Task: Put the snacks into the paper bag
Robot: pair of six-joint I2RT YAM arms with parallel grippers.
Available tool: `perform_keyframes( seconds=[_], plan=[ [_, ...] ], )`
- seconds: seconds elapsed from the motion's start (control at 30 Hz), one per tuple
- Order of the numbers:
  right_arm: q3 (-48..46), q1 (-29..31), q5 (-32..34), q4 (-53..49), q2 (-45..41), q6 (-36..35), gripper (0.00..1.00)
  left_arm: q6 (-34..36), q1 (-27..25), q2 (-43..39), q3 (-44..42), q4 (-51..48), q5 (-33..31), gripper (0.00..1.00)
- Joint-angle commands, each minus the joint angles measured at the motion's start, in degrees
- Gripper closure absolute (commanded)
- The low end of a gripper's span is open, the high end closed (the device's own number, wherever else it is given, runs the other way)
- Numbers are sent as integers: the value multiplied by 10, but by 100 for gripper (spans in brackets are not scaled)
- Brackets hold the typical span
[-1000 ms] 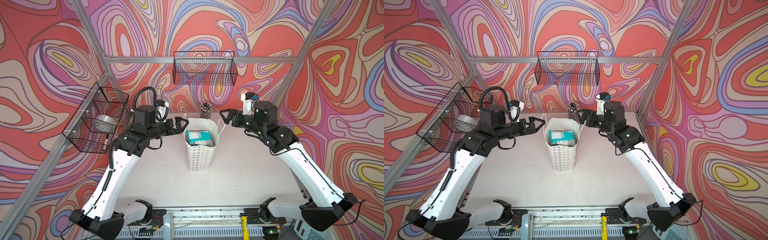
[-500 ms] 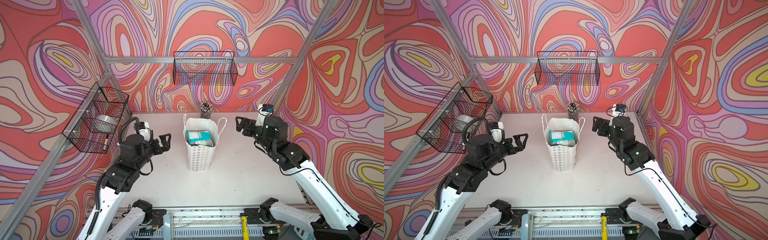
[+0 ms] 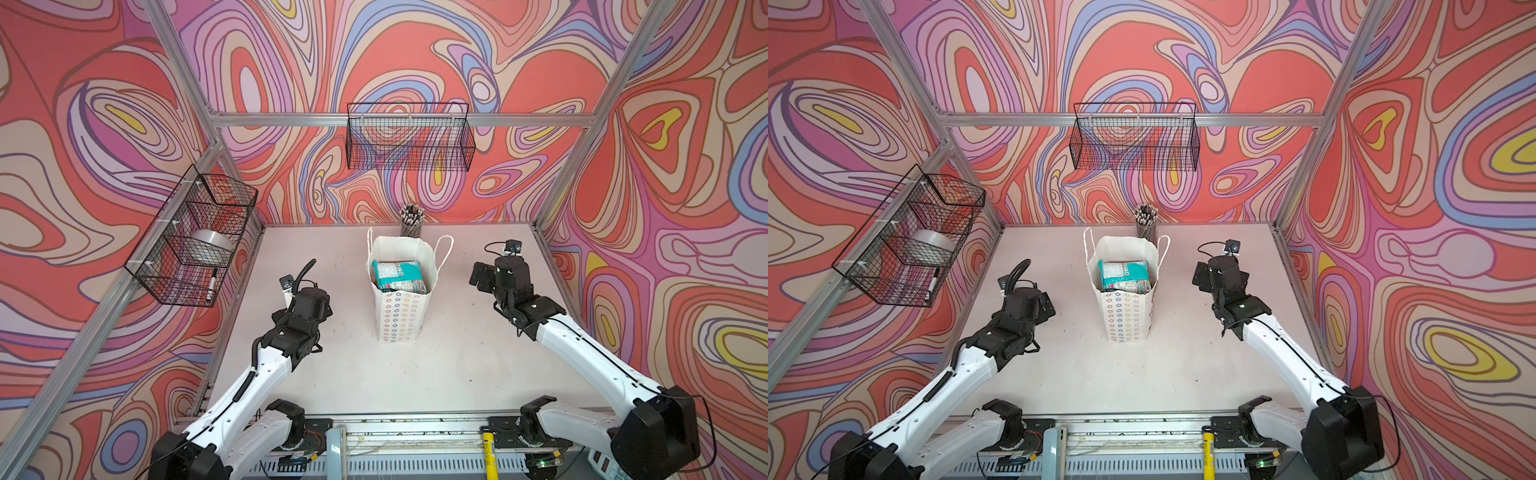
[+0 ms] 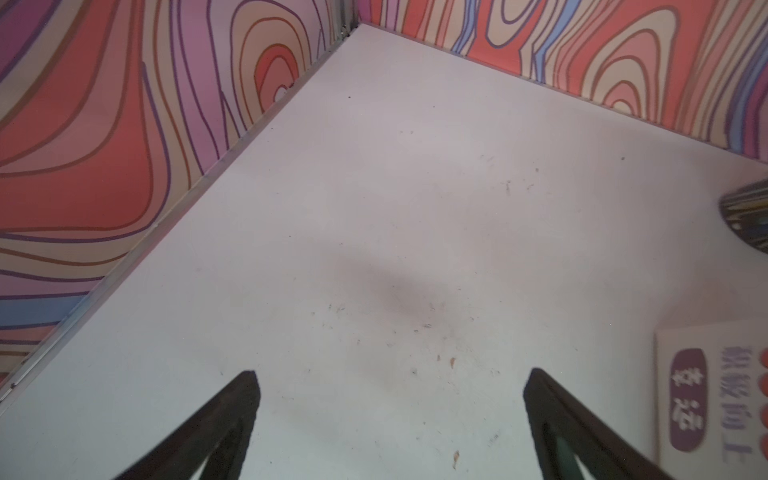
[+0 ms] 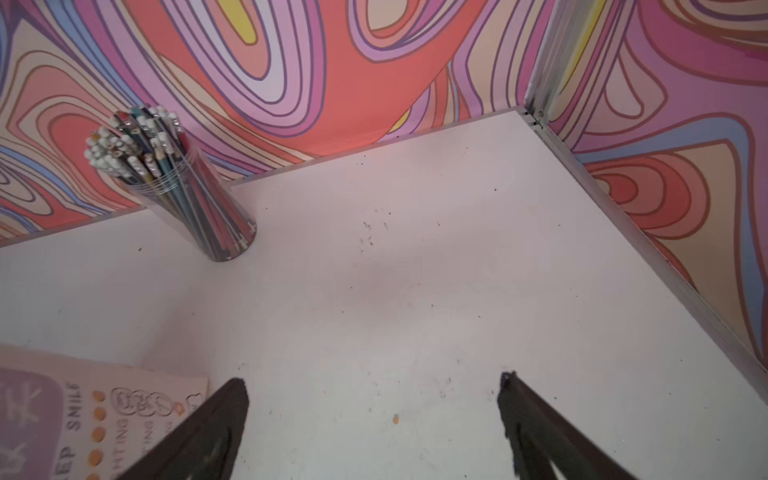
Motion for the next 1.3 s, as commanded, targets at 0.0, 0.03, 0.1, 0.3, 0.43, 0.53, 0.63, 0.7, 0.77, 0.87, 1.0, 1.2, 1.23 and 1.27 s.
perform_keyframes(
  seconds=[0.0,0.03,0.1,0.3,0.43,0.53,0.63,0.7,0.77,0.87,1.0,1.2,1.23,1.27],
  plan=[
    [-18,-40,-49,90,17,-17,2,54,12,16,-17,141,-95,0],
    [-23,-56,-79,100,21,-15,2,83,15,20,-26,165,-98,0],
    [-46,-90,-120,134,31,-2,2,141,21,32,-54,230,-112,0],
    [-161,-115,-51,342,69,-56,2,238,53,105,-161,481,-80,0],
    [-177,-115,-12,383,113,-77,2,291,67,168,-187,610,-58,0],
    [-194,-115,13,431,136,-87,2,299,80,193,-197,676,-26,0],
    [-206,-115,30,479,165,-114,2,318,81,217,-184,688,-12,0],
    [-218,-116,44,530,189,-136,2,322,83,239,-176,698,-8,0],
    [-231,-115,66,590,210,-157,2,328,93,287,-180,767,-12,0],
    [-233,-116,60,639,232,-178,2,322,92,270,-163,701,14,0],
    [-223,-116,35,659,274,-193,2,328,100,284,-157,711,37,0],
    [-194,-117,-3,608,282,-201,2,320,135,298,-105,610,144,0],
    [-194,-117,-12,607,282,-203,2,312,150,301,-101,601,174,0],
    [-196,-117,-22,609,281,-206,2,310,155,303,-95,591,185,0]
  ],
)
